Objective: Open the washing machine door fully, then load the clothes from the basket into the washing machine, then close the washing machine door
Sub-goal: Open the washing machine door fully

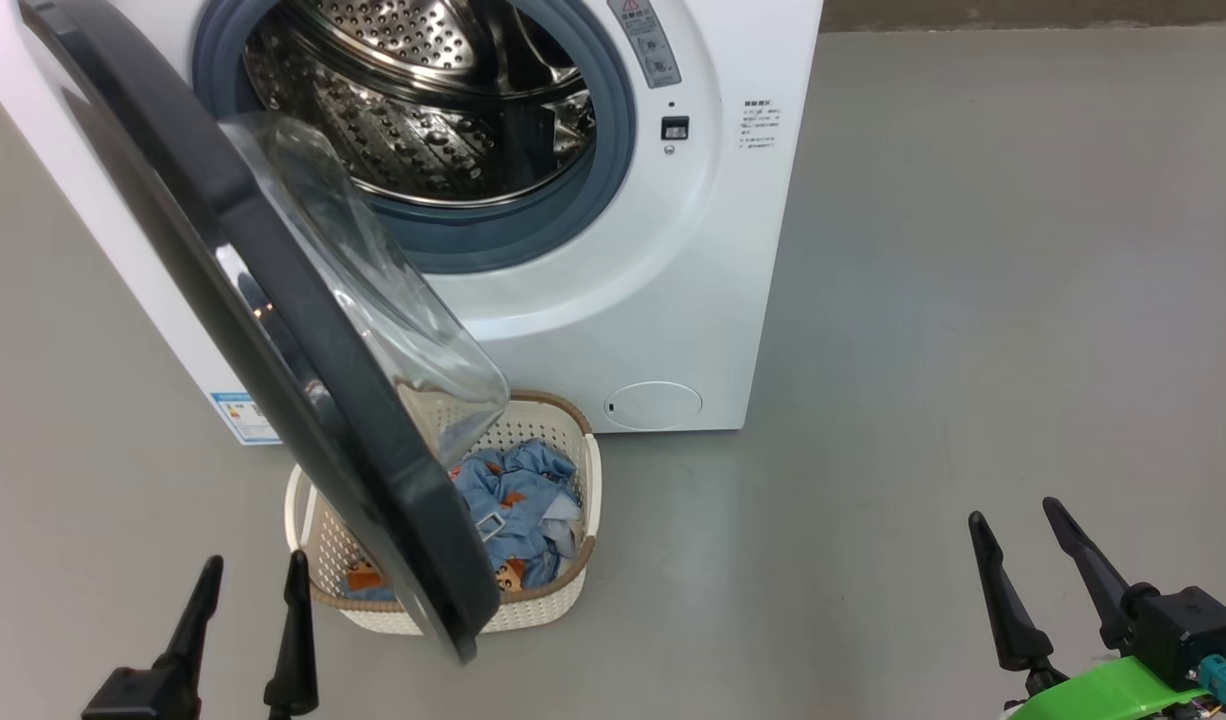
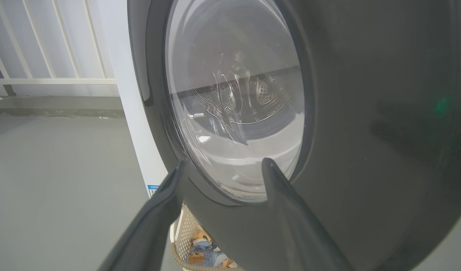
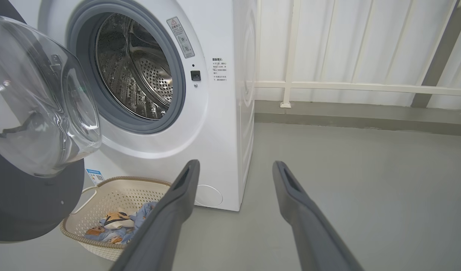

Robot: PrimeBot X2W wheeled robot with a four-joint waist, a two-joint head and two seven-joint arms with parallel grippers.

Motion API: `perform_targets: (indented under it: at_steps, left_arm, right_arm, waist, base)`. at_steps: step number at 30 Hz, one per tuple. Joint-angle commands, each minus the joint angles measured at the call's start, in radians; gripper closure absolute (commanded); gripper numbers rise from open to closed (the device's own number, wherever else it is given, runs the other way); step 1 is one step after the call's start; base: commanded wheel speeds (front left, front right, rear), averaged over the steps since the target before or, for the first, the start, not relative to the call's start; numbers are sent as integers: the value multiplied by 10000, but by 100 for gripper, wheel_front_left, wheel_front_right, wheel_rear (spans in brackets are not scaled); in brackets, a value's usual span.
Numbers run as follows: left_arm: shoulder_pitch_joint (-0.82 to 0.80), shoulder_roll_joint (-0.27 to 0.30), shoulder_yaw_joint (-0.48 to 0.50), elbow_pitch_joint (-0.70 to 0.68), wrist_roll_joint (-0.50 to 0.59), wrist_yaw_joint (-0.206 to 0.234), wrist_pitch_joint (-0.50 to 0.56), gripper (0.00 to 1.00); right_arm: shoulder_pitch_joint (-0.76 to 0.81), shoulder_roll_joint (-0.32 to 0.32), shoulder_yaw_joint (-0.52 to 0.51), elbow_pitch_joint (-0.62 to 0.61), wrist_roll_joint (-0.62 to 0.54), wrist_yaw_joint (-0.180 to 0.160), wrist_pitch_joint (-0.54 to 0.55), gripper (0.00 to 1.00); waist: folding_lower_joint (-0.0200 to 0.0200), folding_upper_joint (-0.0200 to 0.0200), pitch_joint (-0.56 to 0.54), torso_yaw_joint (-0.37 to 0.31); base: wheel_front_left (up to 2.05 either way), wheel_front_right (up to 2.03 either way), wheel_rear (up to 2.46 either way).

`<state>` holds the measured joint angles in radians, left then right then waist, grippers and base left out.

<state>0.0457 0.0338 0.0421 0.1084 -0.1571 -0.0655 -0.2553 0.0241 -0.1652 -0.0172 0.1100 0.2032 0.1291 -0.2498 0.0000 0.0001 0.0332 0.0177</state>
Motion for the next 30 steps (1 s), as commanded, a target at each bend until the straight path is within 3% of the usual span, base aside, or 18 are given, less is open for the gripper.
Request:
perform_targets:
  at_steps: [1,29,30]
  left_arm:
    - [-134,165,277,-287,-108,76,-65,0]
    - [-194,164,39,-270,-188,189,-65,0]
    - [-182,164,27,-274,-182,182,-65,23]
  right_arm:
    - [-62,-89,169,-213,-49,16,-119,0]
    - [-179,12,121,167,-100,16,-120,0]
    - [-183,15,116,172,-97,16,-120,0]
  waist:
    - [0,-1,-3,31]
    - [0,-1,60,125]
    - [0,-1,60,128]
  base:
    - [0,0,0]
    - [0,0,0]
    - [0,0,0]
